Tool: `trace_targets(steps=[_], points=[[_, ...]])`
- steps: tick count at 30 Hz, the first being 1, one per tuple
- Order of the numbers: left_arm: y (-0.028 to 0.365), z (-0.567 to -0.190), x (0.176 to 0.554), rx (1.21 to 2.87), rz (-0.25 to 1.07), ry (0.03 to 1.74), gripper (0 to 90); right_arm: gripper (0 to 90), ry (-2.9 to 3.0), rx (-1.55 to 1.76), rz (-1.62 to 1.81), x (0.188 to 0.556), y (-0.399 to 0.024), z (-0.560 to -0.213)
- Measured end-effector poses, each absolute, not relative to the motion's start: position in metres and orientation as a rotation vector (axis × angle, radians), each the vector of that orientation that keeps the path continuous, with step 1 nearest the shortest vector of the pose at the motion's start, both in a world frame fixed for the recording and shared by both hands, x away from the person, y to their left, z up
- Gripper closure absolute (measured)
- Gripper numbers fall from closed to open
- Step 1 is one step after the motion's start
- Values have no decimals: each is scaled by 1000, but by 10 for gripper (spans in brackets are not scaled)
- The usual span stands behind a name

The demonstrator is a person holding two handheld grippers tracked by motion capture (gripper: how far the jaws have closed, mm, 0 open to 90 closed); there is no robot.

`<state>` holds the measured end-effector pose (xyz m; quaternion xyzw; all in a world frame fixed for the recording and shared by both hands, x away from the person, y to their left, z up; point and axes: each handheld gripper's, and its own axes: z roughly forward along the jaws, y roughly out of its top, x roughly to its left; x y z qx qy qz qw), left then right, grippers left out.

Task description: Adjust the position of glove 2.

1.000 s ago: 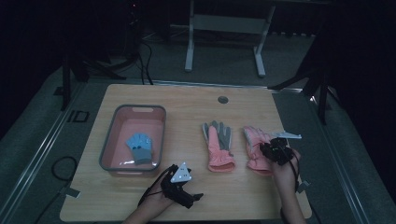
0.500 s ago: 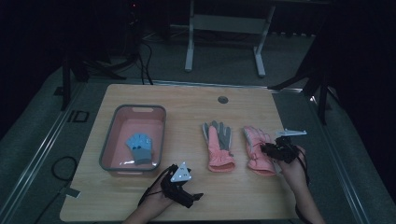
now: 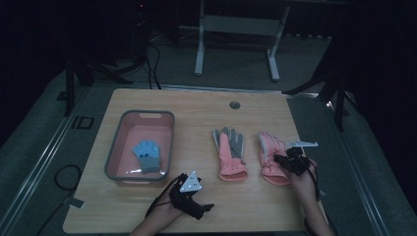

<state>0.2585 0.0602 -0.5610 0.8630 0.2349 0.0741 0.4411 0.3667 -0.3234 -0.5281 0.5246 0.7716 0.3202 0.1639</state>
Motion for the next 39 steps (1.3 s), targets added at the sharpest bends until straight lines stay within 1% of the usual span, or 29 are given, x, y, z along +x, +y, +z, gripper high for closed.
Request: trace_targets(steps=[5,11,15,20,32,36,39], points=[[60,-561,259,2144,184,584,23,900,2124,1500,953,362,-323,-507],[60,-561,259,2145,186,583,23,899,2058,1466,991,360,-318,-471],[60,-561,259,2142,186,583,23,899,2046,1448,1033,357,-310,-448],[61,-561,259,2143,184,585,23,898,2036,1412,1059,353,-293,-428],[61,-561,259,2144,187,579,23,899,2066,1304,1159,349,-239,-398],[61,-561,259,2142,187,578,23,899,2081,1283,1171,349,-225,-397],[62,-561,260,2138,177,582,23,899,2129,1279,1201,349,-209,-403]])
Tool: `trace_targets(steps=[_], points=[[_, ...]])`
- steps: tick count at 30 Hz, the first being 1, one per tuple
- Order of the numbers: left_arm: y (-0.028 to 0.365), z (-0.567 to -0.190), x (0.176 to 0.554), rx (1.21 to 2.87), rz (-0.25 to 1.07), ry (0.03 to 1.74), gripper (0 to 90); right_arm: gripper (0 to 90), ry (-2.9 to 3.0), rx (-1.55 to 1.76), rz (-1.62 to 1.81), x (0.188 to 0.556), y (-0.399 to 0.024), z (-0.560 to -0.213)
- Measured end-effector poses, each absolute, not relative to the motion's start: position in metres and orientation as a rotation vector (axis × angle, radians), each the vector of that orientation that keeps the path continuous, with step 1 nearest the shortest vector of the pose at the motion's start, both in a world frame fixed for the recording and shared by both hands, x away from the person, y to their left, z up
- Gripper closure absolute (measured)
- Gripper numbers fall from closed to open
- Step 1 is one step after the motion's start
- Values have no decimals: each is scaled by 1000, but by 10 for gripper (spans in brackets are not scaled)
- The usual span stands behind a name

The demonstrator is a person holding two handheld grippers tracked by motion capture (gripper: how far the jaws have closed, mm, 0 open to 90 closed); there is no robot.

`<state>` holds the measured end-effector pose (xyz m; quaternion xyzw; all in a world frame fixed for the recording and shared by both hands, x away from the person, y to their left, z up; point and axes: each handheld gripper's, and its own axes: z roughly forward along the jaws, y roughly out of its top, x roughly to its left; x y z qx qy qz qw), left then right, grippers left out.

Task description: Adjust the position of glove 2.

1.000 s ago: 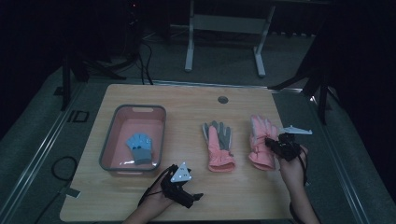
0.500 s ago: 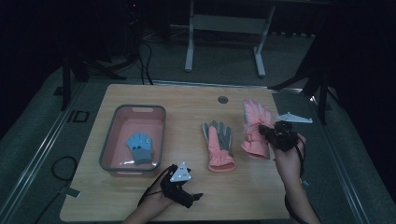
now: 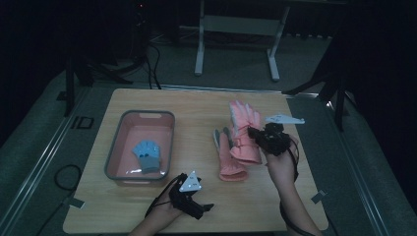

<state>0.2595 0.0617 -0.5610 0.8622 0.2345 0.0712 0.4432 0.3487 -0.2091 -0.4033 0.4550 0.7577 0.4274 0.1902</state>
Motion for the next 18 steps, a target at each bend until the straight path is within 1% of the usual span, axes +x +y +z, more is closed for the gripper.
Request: trace_targets(steps=[7,14,18], points=[[62,-561,259,2136,174,582,23,898,2197,1272,1161,350,-187,-424],[62,-561,259,2142,179,578,23,899,2211,1323,1117,351,-184,-448],[62,-561,259,2142,179,577,23,898,2203,1347,1084,354,-185,-455]])
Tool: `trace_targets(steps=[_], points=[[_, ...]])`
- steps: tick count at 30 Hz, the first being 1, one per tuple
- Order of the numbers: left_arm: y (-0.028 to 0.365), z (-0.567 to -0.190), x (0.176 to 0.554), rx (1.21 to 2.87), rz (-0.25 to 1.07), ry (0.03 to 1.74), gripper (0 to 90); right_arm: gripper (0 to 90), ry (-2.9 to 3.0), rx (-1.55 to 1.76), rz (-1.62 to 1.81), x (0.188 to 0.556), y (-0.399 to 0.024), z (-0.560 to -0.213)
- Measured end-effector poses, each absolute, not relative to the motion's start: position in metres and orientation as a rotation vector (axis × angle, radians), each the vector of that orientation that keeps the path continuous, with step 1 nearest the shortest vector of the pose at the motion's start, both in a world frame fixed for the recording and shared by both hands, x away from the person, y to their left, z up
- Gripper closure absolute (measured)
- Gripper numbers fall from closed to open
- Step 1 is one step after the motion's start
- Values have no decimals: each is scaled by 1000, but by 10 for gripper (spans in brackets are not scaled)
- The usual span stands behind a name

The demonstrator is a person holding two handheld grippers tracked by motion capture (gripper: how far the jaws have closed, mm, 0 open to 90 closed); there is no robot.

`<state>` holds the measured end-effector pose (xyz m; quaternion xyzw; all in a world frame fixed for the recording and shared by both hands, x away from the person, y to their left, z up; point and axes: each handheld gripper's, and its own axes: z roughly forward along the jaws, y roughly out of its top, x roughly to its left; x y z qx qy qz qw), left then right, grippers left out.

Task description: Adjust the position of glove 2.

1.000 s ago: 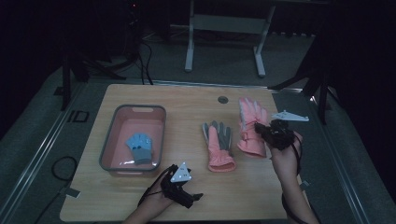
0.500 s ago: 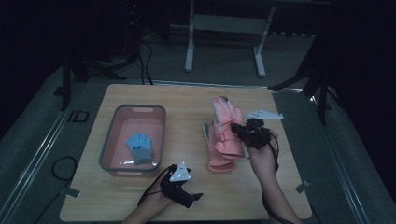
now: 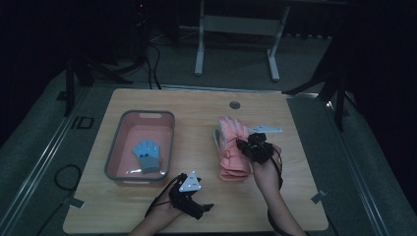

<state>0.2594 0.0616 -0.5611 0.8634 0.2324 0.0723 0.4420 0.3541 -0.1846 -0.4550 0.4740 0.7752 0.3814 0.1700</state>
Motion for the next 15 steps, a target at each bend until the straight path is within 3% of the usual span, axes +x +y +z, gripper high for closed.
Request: trace_targets(steps=[15], points=[[61,-562,259,2143,176,578,23,892,2307,1348,993,366,-170,-495]])
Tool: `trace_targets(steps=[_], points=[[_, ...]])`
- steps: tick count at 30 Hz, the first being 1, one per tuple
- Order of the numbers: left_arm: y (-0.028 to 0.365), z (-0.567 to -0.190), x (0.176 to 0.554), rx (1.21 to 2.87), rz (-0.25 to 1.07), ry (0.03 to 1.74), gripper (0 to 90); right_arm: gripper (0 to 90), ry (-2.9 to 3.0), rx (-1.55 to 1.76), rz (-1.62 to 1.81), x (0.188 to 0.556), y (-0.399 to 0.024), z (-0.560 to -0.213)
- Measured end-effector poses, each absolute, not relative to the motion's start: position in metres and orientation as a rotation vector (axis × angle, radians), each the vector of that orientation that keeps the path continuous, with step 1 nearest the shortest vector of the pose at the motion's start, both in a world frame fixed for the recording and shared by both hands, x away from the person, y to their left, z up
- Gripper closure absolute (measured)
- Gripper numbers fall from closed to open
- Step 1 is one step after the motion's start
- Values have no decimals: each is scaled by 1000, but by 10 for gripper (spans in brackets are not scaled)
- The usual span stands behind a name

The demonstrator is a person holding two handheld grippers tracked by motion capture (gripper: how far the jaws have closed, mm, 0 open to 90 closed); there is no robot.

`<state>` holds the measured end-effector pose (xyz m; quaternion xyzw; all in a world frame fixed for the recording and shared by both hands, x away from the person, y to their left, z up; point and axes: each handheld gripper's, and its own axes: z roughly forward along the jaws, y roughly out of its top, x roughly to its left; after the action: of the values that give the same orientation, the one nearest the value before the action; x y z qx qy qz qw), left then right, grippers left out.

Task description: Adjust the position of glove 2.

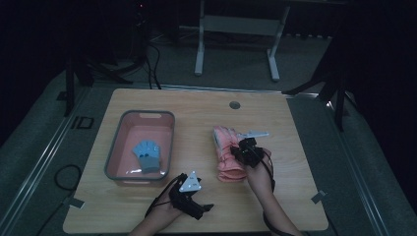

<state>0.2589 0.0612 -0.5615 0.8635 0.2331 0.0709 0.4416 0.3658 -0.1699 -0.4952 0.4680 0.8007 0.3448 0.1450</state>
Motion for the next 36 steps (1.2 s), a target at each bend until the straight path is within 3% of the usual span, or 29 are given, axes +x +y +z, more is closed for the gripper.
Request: trace_targets(steps=[10,19,21,28,36], points=[[61,-562,259,2142,174,579,23,856,2390,1253,1070,370,-168,-494],[61,-562,260,2145,170,580,23,656,2401,1193,1144,369,-178,-480],[61,-562,260,2145,169,580,23,524,2400,1181,1158,368,-181,-476],[60,-561,260,2148,174,591,23,213,2440,1095,1265,365,-196,-468],[59,-559,260,2158,186,618,23,171,2428,1096,1249,363,-216,-462]])
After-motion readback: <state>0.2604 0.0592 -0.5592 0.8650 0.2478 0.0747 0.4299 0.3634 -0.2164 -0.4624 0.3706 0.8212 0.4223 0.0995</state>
